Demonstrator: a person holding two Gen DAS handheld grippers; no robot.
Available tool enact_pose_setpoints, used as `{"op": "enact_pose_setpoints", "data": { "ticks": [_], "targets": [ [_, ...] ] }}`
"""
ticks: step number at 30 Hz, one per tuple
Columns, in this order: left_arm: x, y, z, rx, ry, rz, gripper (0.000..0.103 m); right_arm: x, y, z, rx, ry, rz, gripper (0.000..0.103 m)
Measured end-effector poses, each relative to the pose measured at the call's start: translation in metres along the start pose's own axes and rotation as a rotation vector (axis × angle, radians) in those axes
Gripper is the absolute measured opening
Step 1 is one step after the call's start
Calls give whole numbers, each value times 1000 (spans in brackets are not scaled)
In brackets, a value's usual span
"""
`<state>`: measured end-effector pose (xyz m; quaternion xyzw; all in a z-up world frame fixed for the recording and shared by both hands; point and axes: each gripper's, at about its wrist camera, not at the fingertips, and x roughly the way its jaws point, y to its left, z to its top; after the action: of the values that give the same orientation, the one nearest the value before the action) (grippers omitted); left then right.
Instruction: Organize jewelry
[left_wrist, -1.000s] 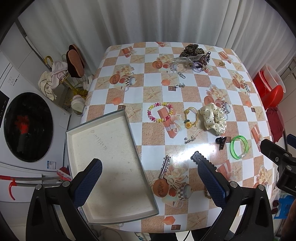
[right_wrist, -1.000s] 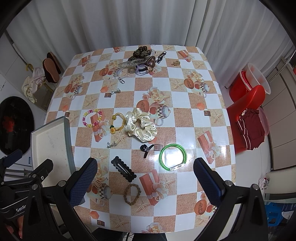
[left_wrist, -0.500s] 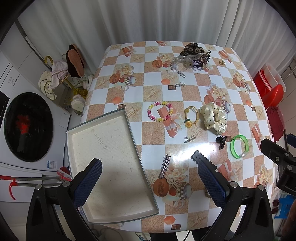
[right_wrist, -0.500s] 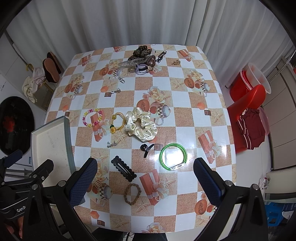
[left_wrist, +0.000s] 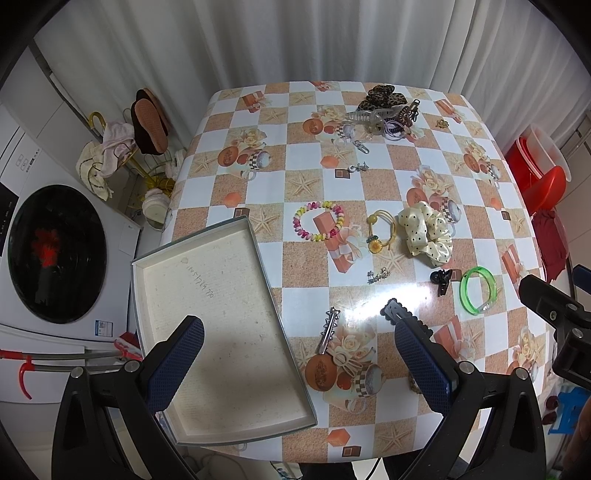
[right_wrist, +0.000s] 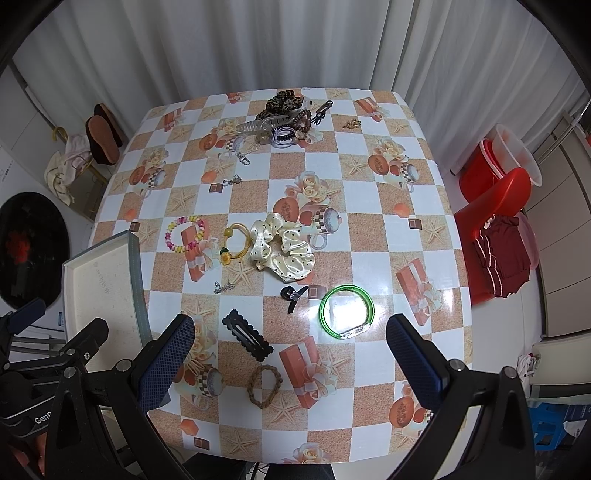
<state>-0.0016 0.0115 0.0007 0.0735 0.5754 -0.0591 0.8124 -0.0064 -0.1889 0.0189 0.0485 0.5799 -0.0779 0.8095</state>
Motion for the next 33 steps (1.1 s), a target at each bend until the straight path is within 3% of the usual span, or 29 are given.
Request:
{"op": "enact_pose_setpoints", "data": {
  "ticks": [12,21,33],
  "targets": [
    [5,9,0,6,19,-2,103,5,-5,3,8,6,4,103],
    [46,3,13,18,49,4,103,28,-14,4,30,59,20,103],
    [125,-12,56,5,49,-7,103,115,-38,23,31,126,65,103]
  ]
}}
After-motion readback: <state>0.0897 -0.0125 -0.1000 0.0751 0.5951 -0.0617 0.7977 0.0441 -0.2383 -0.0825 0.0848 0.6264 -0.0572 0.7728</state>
